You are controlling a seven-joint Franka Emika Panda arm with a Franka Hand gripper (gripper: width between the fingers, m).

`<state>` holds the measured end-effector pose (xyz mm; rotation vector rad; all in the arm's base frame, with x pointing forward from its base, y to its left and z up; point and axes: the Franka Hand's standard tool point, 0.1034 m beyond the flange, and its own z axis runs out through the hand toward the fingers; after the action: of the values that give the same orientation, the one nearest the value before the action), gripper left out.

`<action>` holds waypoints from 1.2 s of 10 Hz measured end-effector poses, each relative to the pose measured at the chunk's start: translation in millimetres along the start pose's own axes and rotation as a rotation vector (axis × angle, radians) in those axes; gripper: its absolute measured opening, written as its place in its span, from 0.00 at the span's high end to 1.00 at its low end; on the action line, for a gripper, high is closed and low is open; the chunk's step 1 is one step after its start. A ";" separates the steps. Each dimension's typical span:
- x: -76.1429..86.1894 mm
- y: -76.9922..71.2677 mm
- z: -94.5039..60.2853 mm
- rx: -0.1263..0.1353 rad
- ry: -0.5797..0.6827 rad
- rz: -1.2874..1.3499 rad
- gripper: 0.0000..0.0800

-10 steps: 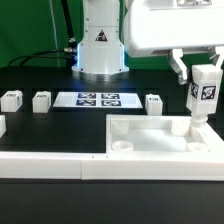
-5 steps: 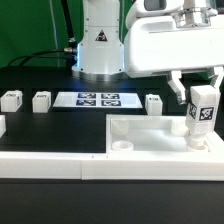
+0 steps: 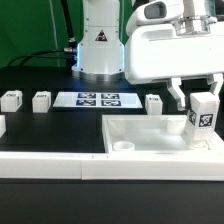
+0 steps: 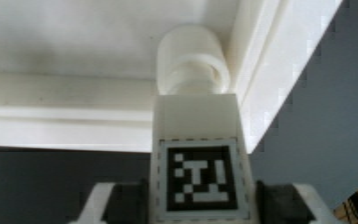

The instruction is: Assemble square table

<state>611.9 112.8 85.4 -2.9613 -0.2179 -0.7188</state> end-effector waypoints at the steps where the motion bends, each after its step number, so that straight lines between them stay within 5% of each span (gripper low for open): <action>1: -1.7 -1.0 1.5 0.001 -0.002 -0.001 0.64; 9: -3.5 -1.3 6.0 -0.003 0.046 0.004 0.64; 11: -3.5 -1.0 6.1 -0.004 0.046 0.007 0.28; 12: -3.5 -0.6 6.1 -0.004 0.046 0.009 0.28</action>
Offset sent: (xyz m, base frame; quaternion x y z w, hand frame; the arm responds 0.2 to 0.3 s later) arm -0.0060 0.0049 -0.0144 -0.0057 0.0216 0.0018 0.9997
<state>611.4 113.6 78.5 -2.9441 -0.1994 -0.7860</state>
